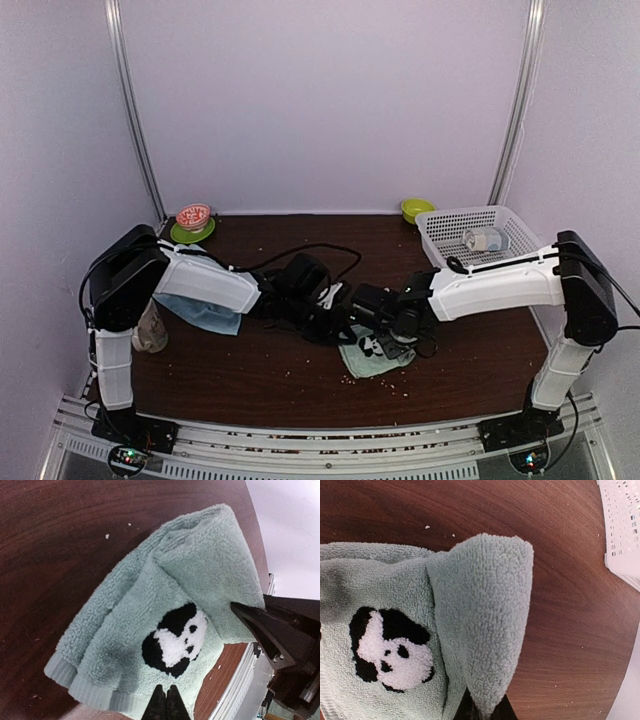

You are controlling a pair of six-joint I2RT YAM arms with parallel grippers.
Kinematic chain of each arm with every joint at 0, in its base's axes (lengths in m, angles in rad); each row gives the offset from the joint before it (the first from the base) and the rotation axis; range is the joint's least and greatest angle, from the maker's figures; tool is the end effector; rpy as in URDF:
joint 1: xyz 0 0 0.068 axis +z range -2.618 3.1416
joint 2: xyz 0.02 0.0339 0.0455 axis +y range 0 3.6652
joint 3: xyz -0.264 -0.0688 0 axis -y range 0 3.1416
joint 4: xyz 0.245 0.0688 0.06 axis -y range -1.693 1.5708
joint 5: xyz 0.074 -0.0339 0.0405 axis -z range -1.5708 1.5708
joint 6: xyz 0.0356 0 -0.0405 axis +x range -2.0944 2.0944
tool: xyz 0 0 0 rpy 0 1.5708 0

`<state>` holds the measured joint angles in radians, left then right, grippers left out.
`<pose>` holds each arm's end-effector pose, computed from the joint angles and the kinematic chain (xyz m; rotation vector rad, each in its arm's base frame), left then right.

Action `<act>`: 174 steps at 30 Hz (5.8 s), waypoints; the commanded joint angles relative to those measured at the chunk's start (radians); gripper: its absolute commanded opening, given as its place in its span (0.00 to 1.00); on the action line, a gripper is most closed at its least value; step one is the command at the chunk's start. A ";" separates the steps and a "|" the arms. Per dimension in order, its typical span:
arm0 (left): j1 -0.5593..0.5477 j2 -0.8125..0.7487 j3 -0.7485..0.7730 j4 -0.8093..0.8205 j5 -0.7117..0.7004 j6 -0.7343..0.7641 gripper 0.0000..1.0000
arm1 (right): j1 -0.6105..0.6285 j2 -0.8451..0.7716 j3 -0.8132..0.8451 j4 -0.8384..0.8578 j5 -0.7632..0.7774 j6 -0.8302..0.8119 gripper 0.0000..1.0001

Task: Roll the towels
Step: Roll the towel at the center of the board.

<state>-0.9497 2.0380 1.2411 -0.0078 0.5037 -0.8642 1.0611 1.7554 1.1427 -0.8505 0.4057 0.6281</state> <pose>0.2339 -0.3564 0.1401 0.4025 2.7360 -1.3091 0.1659 0.2680 0.1751 -0.5622 2.6980 -0.2654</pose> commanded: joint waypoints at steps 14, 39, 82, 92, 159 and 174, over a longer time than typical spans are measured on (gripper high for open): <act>0.005 0.052 -0.046 0.078 -0.022 -0.009 0.00 | 0.037 0.027 0.044 0.090 -0.093 0.052 0.00; 0.020 -0.010 -0.054 -0.054 -0.088 0.025 0.00 | 0.037 0.049 0.061 0.076 -0.066 0.034 0.00; 0.038 -0.076 -0.087 -0.167 -0.110 0.088 0.00 | 0.051 -0.027 -0.073 0.414 -0.344 -0.003 0.42; 0.046 -0.203 -0.099 -0.160 -0.107 0.087 0.00 | 0.013 -0.071 -0.211 0.602 -0.450 -0.025 0.52; 0.059 0.097 -0.087 0.074 0.000 -0.017 0.00 | 0.009 -0.097 -0.226 0.353 -0.431 -0.034 0.43; 0.058 0.079 -0.111 0.054 -0.025 0.009 0.00 | -0.249 -0.320 -0.446 0.780 -0.740 0.043 0.60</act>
<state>-0.8974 2.1010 1.1778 0.1860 0.5293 -0.8791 0.8627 1.3968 0.7528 -0.2356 -0.1921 0.6594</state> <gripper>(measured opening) 0.001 0.610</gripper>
